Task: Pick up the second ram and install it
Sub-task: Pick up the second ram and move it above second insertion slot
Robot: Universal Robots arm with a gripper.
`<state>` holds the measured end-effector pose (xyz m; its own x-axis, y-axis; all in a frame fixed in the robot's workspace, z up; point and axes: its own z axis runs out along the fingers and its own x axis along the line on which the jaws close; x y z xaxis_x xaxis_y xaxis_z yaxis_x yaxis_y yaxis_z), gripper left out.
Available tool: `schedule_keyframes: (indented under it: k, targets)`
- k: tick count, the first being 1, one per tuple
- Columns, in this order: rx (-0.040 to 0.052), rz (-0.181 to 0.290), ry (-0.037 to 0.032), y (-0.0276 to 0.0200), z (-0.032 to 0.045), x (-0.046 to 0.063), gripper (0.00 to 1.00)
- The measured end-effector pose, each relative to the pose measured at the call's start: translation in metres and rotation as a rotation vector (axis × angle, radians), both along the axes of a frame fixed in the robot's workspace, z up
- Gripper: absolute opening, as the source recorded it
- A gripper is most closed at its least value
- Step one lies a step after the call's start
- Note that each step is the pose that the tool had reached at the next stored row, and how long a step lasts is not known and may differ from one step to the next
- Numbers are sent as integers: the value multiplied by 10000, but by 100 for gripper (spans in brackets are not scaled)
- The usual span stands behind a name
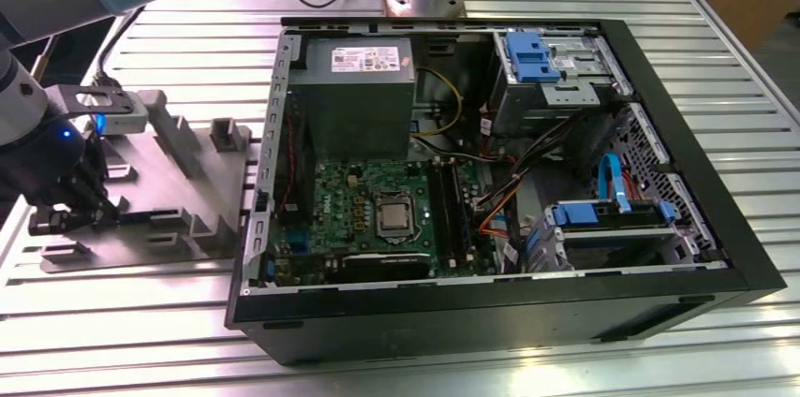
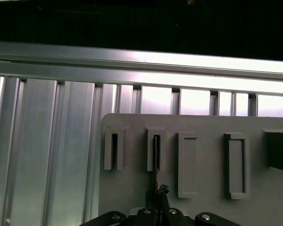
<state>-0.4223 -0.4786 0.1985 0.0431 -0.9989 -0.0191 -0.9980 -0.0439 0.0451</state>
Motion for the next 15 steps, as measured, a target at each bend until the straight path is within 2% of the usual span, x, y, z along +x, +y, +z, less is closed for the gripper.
schedule_keyframes:
  k: [9,15]
  targets:
    - [1,-120,-1,0,14,0,12]
    - [1,-120,0,0,152,0,12]
